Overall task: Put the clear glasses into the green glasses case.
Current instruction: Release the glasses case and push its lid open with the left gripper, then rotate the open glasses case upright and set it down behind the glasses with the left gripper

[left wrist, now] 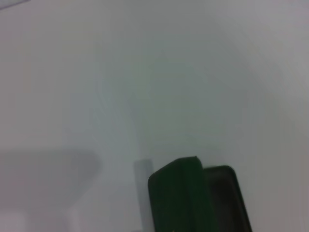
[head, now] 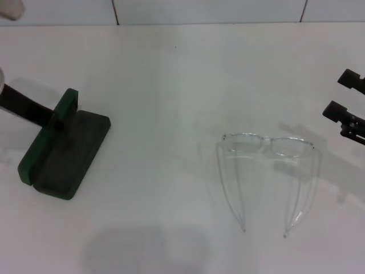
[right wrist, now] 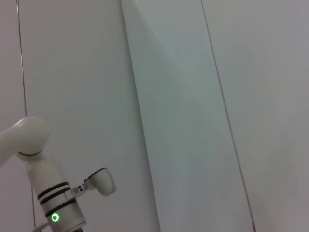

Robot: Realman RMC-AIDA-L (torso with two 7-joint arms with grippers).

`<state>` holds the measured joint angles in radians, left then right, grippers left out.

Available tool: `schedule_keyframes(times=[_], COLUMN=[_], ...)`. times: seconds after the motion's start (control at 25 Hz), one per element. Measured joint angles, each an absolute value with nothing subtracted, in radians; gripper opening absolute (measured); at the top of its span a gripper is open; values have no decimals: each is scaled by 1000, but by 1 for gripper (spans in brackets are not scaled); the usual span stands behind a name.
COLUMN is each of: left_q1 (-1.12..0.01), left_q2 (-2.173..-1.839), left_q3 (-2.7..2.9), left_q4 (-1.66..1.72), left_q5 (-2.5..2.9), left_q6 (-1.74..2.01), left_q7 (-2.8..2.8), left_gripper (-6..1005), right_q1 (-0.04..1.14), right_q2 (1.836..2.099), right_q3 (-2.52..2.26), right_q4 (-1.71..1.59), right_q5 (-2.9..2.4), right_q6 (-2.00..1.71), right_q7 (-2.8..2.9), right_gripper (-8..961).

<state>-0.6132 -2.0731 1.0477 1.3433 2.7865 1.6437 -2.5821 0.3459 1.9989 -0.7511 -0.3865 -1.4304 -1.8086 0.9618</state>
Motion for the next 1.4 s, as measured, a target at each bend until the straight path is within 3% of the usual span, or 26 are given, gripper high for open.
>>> schedule_keyframes(times=[0.16,0.48,0.68,1.12,1.4], left_q1=[-615,-593,-574,-463,-452], left_q2=[-2072,-2073,-2085,-2088,-2089], left_q3=[1051,1108,1113,1314,1517], left_q4=[1320,1327,1414,1729,1765], left_q5=[2825,2835,2825,2634,2654], left_q6=[1633,1602,1609,1631,1577], left_q7=[-2575,-2562,-2552,-2421,-2305], left_gripper=[473,271,218,206,208], right_q1=[345,337,334,310,269], right_q2=[2000,1998,1997,1997,1994], right_q3=[-752,-742,-741,-738,-671], right_q4=[-387,-378,-367,-364,-363], right_q5=[-1430,-1428,-1426,-1414,-1406], right_q6=[-1813,-1839,-1843,-1852,-1928], right_q7=[962,962,962,955,942], right_gripper=[775,773,771,768,766])
